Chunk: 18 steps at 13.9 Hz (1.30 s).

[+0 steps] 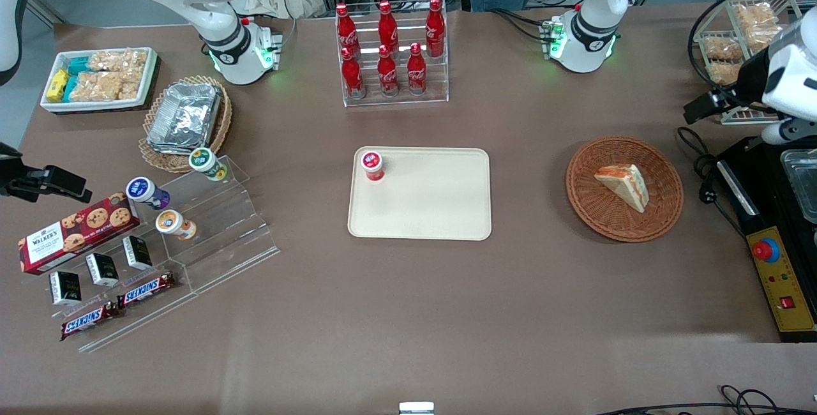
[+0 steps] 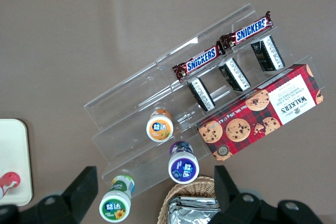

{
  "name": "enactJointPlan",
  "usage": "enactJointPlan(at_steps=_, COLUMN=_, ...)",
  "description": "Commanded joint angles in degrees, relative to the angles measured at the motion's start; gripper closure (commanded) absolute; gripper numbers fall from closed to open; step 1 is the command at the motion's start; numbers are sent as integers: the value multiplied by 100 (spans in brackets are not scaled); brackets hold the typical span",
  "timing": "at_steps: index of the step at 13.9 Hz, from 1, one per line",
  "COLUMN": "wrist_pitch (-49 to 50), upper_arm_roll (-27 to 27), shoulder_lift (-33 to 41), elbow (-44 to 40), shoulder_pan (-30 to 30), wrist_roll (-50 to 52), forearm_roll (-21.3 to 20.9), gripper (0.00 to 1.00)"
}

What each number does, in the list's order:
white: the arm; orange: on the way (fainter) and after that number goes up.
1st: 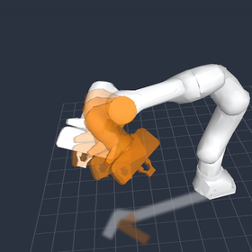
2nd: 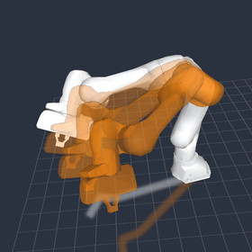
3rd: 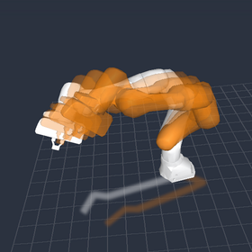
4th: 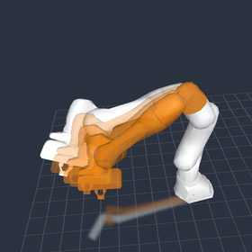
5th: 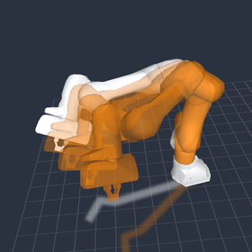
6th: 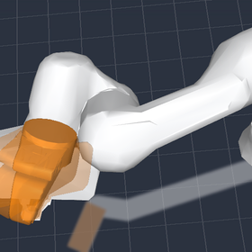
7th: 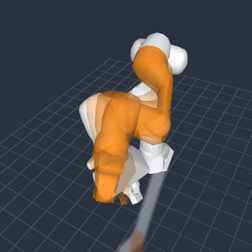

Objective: Place sandwich from basket to tray
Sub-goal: 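Move the left gripper over the wrapped sandwich in the wicker basket, then lower the left gripper and close it on the wrapped sandwich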

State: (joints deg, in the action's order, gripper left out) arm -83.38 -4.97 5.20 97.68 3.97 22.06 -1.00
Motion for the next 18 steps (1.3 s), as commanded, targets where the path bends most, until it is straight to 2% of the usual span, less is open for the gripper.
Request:
enactJointPlan(at_steps=1, wrist_pitch=-327, upper_arm_roll=31, shoulder_lift=77, elbow=382, shoulder_pan=77, wrist_roll=867, forearm_roll=47, gripper=0)
enactJointPlan(at_steps=3, wrist_pitch=-451, upper_arm_roll=31, shoulder_lift=130, elbow=584, shoulder_pan=51, wrist_roll=1561, forearm_roll=47, gripper=0)
enactJointPlan(at_steps=5, wrist_pitch=-713, upper_arm_roll=31, shoulder_lift=288, elbow=952, shoulder_pan=42, wrist_roll=1714, forearm_roll=47, gripper=0)
enactJointPlan(at_steps=8, wrist_pitch=-1494, upper_arm_roll=31, shoulder_lift=377, elbow=1725, shoulder_pan=42, wrist_roll=1906, forearm_roll=30, gripper=0)
enactJointPlan(at_steps=11, wrist_pitch=-2619, upper_arm_roll=5, shoulder_lift=315, elbow=2718, shoulder_pan=33, wrist_roll=2521, forearm_roll=-58, gripper=0)
enactJointPlan(at_steps=15, wrist_pitch=-3473, upper_arm_roll=5, shoulder_lift=-325, elbow=3064, shoulder_pan=33, wrist_roll=2706, forearm_roll=-102, gripper=0)
enactJointPlan(at_steps=18, wrist_pitch=-4044, upper_arm_roll=-4, shoulder_lift=-563, elbow=3388, shoulder_pan=33, wrist_roll=2935, forearm_roll=-418, gripper=0)
